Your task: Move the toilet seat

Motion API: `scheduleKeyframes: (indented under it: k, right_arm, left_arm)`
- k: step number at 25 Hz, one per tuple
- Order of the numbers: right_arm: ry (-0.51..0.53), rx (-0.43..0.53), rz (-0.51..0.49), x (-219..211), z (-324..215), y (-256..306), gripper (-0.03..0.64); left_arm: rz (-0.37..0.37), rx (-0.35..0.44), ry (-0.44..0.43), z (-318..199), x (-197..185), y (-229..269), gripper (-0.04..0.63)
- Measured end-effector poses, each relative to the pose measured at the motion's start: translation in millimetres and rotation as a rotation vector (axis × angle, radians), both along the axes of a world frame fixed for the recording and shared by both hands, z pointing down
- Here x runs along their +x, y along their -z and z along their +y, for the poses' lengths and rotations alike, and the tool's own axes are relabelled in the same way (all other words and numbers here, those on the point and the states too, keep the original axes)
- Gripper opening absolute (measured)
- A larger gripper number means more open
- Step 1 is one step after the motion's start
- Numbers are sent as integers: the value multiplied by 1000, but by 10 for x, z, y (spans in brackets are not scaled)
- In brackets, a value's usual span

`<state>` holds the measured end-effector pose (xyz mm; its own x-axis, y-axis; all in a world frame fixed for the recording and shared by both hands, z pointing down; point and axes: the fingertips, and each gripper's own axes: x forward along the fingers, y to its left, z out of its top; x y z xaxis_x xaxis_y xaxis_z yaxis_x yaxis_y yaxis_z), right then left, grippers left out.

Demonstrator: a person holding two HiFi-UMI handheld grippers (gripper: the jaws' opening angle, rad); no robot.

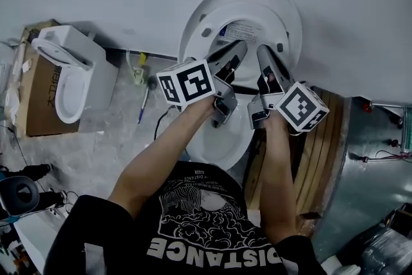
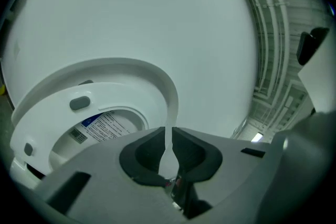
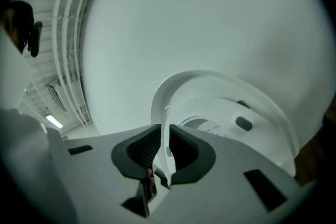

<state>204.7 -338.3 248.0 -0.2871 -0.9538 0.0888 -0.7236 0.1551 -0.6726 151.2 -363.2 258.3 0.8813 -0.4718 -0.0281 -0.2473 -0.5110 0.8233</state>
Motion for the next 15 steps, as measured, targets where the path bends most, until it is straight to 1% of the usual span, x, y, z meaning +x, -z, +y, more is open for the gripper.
scheduleKeyframes:
  k: [7,15]
  right_arm:
    - [14,-16,283,-125,442,54,57]
    - [21,-41,530,-168,936,26,57]
  left_arm:
    - [-181,168,-10,512,37,79,49]
    - [-387,365,12,1024,73,107,49]
